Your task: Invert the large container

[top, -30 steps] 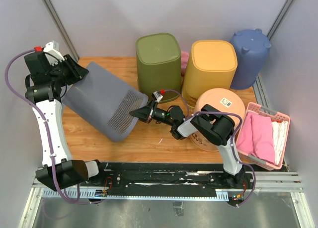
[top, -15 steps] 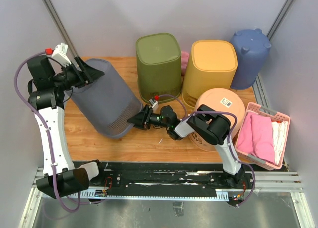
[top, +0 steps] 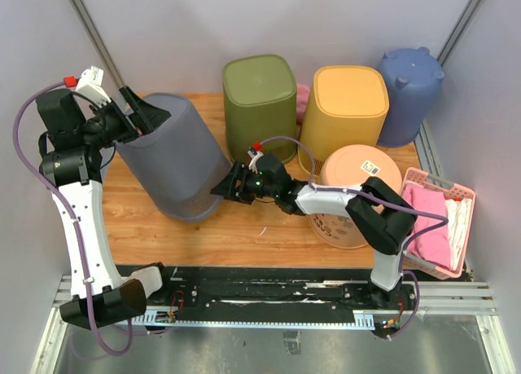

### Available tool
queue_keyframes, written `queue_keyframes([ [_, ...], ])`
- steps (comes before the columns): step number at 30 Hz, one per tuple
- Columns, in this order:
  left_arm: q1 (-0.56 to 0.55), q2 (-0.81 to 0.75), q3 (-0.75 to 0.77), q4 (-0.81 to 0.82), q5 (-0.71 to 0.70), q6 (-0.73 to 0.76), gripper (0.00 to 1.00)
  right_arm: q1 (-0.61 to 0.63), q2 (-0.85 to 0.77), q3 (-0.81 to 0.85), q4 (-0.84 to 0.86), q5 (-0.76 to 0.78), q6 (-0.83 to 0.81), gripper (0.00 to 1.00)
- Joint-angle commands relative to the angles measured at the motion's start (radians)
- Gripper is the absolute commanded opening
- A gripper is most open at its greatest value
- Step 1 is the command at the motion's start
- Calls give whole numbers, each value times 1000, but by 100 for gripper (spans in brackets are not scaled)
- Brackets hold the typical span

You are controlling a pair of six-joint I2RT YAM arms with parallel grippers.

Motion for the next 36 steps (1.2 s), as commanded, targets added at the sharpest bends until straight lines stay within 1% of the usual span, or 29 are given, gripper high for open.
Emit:
queue_keyframes([
  [1,-2,-17,39,-1,-47,8,99,19,-29,92,-385,103,-124,68],
  [3,-1,-17,41,-1,-48,10,99,26,-27,132,-492,127,-154,69],
  [5,-2,-18,46,-2,-54,15,99,31,-40,153,-560,135,-176,69],
  [7,-2,-12,69,-12,-55,28,99,37,-78,142,-578,144,-192,69],
  [10,-2,-4,106,-13,-53,26,99,46,-169,136,-613,204,-254,70],
  [14,-2,7,144,-8,-63,38,99,47,-289,205,-713,280,-430,70],
  [18,-21,32,166,0,-67,54,99,40,-397,293,-812,307,-660,70],
  [20,-65,36,168,20,-113,49,99,40,-464,304,-866,402,-765,70],
  [21,-96,39,169,27,-153,47,99,40,-500,308,-895,476,-817,71],
  [24,-231,63,180,29,-284,50,99,39,-591,343,-994,744,-957,77],
  [28,-415,88,148,36,-504,44,99,38,-687,388,-1072,1098,-1136,79],
  [30,-455,82,99,71,-565,17,99,38,-738,379,-1081,1235,-1217,79],
  [32,-467,66,39,113,-592,-3,99,37,-795,336,-1068,1349,-1286,80],
  [34,-468,51,-15,137,-642,-4,99,36,-852,286,-1048,1426,-1341,81],
  [36,-468,36,-52,142,-691,4,99,35,-900,246,-1040,1474,-1354,82],
])
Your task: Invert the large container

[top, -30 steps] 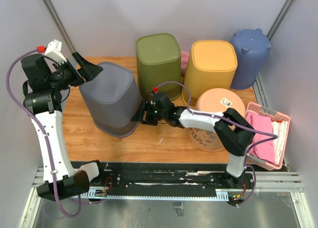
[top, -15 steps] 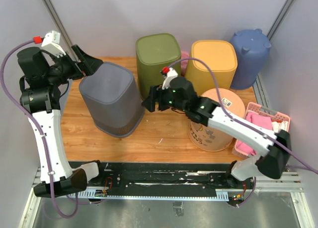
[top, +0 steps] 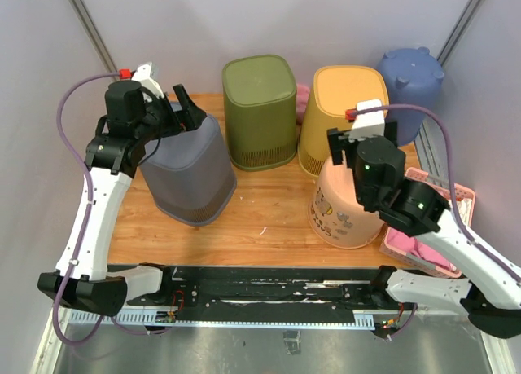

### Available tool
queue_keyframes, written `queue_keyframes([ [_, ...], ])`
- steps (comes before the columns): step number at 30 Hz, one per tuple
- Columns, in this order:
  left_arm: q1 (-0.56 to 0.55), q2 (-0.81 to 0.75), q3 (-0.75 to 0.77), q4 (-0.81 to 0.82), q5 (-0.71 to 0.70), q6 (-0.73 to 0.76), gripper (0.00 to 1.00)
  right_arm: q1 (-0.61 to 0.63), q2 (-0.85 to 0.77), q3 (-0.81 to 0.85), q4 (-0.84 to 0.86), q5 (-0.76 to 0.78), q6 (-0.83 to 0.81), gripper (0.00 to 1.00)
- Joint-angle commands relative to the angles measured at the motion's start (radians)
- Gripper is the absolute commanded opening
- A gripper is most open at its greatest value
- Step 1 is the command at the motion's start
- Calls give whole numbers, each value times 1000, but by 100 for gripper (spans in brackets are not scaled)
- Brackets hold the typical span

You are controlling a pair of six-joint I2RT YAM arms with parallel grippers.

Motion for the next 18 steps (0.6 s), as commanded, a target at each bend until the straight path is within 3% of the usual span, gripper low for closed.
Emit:
queue_keyframes([
  [1,-6,-50,-78,72,-170,-4,99,0,-94,-82,-23,273,-152,82],
  [18,-6,-227,-279,265,-243,-5,99,0,-205,-150,70,304,-209,83],
])
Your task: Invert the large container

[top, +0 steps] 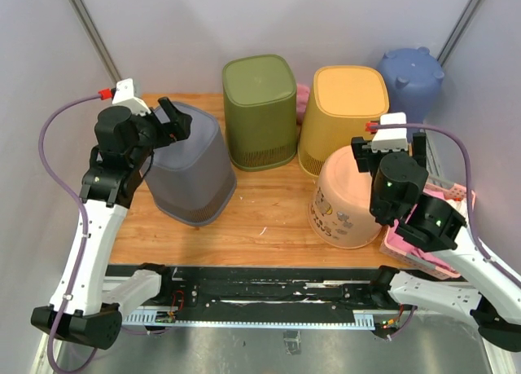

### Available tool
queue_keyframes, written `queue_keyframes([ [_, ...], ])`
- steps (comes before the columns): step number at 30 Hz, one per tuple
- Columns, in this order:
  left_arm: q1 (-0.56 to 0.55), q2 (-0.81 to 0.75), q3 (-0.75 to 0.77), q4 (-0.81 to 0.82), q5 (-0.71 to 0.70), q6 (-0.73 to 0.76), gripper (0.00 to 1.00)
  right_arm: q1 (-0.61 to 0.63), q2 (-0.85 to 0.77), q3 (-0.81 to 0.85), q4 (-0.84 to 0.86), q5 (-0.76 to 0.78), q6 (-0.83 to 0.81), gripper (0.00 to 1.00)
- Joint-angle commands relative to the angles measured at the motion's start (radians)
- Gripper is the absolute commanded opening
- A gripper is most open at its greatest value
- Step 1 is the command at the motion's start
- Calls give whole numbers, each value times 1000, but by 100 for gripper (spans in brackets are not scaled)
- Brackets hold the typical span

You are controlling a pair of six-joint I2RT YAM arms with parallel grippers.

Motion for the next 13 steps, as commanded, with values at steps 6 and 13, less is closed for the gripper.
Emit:
queue_keyframes([
  [6,-3,-39,-51,128,-25,-30,99,0,-37,-28,64,44,-18,83],
  [13,-4,-36,-29,117,12,-66,99,0,-54,-45,93,56,-28,83],
])
